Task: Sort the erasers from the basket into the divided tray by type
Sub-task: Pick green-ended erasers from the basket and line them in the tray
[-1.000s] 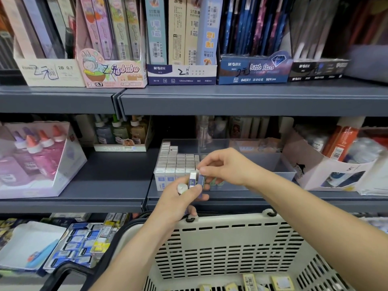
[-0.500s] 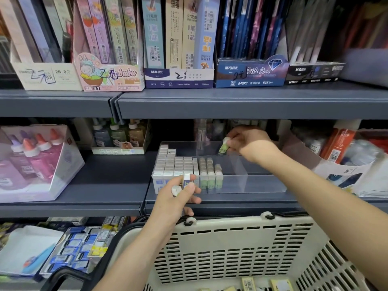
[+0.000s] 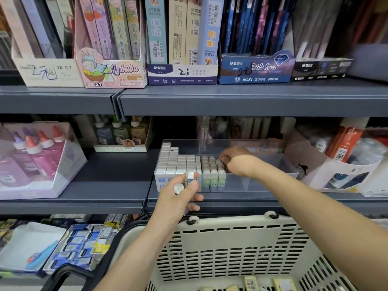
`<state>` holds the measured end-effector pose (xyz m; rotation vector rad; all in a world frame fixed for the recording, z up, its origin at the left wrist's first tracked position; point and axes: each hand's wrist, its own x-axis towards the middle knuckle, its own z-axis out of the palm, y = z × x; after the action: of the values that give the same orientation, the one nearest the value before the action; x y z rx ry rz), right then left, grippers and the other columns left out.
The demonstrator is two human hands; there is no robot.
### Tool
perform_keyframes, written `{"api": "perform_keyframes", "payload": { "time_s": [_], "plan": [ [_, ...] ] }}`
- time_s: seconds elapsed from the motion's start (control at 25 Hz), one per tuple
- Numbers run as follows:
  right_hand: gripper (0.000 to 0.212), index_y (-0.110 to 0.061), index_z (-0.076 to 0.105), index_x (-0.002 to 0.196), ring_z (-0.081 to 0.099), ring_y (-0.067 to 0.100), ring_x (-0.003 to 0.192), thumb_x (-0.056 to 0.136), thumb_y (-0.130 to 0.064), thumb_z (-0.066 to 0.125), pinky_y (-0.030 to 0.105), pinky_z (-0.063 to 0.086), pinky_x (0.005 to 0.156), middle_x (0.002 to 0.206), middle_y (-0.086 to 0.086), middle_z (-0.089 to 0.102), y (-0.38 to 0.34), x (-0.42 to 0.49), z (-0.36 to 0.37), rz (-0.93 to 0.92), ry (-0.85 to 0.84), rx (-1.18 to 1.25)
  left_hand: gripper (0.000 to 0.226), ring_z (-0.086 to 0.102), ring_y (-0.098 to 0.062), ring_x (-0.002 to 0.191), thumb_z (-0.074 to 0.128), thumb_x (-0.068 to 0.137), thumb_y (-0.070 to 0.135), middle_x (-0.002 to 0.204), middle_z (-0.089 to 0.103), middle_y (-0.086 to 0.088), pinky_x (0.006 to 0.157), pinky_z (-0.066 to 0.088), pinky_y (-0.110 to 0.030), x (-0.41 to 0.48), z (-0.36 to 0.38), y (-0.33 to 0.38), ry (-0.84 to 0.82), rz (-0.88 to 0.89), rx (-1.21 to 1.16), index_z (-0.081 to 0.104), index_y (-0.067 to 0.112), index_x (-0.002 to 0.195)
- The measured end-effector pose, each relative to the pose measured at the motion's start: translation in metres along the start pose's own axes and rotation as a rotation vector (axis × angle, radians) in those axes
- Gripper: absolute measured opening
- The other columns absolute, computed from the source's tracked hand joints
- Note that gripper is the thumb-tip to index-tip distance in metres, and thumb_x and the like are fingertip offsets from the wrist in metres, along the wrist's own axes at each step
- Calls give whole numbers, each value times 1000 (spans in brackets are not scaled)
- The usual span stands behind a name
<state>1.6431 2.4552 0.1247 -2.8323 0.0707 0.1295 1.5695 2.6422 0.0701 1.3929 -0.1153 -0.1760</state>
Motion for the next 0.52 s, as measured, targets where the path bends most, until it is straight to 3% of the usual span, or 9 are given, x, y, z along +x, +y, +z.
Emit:
{"api": "perform_keyframes", "payload": {
  "time_s": [0.08,0.16,0.28,0.4,0.52],
  "plan": [
    [27,0,59,111,60,30,100,92,-4,39,35,53,76,120,17,59,-1,1,-1,-3,-38,-22,31,66,-11,70,57,91,20,75,66,5,53,50,-20,-1,0,0,-13,8,11,58,16,121],
    [22,-8,58,104,56,15,71,94,-8,38,21,41,50,107,10,60,-2,1,-1,1,-78,-38,25,66,-11,69,57,91,20,73,66,5,53,50,-20,-1,0,0,-12,9,6,61,20,115],
    [18,-12,56,91,48,7,59,95,-9,39,15,32,39,93,4,54,-4,3,-2,12,-116,-14,19,65,-10,68,57,91,20,72,65,5,53,50,-20,-1,0,1,-7,18,12,63,24,108],
    [17,-12,57,94,51,12,67,94,-10,39,16,37,51,97,7,56,-2,-1,-7,3,-119,-19,12,59,-9,64,55,93,22,70,61,5,56,48,-23,-2,0,2,-21,47,94,66,28,93],
    [21,-15,61,104,54,20,84,93,-14,43,26,43,73,103,5,63,-6,-18,-9,-94,97,-32,24,48,-9,54,52,92,21,61,54,7,58,41,-29,-3,-1,4,-38,38,191,60,28,71]
  ]
}}
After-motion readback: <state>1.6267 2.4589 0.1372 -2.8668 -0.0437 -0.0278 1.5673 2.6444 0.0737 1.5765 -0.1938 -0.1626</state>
